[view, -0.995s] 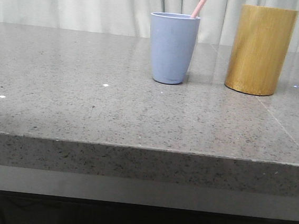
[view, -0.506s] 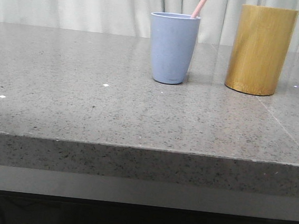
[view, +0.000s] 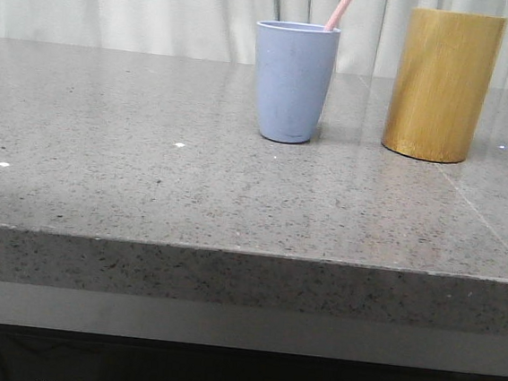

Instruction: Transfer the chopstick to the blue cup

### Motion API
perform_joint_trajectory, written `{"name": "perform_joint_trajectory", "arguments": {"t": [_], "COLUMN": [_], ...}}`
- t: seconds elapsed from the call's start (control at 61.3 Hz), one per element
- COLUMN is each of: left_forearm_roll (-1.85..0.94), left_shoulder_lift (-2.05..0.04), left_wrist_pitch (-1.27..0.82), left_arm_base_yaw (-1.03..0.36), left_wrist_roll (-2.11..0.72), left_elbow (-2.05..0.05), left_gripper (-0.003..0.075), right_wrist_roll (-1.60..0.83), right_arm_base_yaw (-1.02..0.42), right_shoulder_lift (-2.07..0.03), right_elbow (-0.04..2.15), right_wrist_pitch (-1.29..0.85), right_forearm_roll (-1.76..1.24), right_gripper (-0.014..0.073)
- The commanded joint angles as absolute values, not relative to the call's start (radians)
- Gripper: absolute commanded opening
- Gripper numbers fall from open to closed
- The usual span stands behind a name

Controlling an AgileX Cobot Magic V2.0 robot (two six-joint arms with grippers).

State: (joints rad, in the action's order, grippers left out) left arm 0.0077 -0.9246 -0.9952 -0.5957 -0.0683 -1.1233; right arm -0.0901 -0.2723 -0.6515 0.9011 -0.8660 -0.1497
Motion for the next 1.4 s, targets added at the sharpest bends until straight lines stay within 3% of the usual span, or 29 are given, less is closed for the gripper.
{"name": "perform_joint_trajectory", "arguments": {"t": [0.0,0.131,0.245,0.424,0.636,0.897,1.387], "left_forearm_roll": [0.000,0.032,0.035,0.033,0.000,-0.114,-0.127], "left_shoulder_lift": [-0.917,-0.838,-0.702,-0.446,-0.141,0.028,0.028], "left_wrist_pitch": [-0.922,-0.847,-0.652,-0.259,0.017,0.138,0.096], "left_arm_base_yaw": [-0.603,-0.562,-0.466,-0.313,-0.170,-0.110,-0.110], "left_wrist_roll": [-0.060,-0.074,-0.080,-0.098,-0.098,-0.096,-0.096], "left_elbow": [-1.141,-1.077,-0.936,-0.604,-0.240,0.017,0.016], "left_gripper": [-0.0019,-0.0019,-0.0019,-0.0019,-0.0019,-0.0019,-0.0019], "right_wrist_roll": [-0.090,-0.090,-0.090,-0.090,-0.090,-0.090,-0.090], "right_arm_base_yaw": [-0.267,-0.267,-0.267,-0.267,-0.267,-0.267,-0.267], "right_shoulder_lift": [-0.650,-0.650,-0.650,-0.650,-0.650,-0.650,-0.651], "right_elbow": [0.924,0.924,0.924,0.924,0.924,0.924,0.924], "right_wrist_pitch": [-0.807,-0.807,-0.807,-0.806,-0.806,-0.807,-0.805], "right_forearm_roll": [-0.148,-0.148,-0.148,-0.148,-0.148,-0.148,-0.148], "right_gripper": [-0.0068,-0.0068,-0.0068,-0.0068,-0.0068,-0.0068,-0.0068]}}
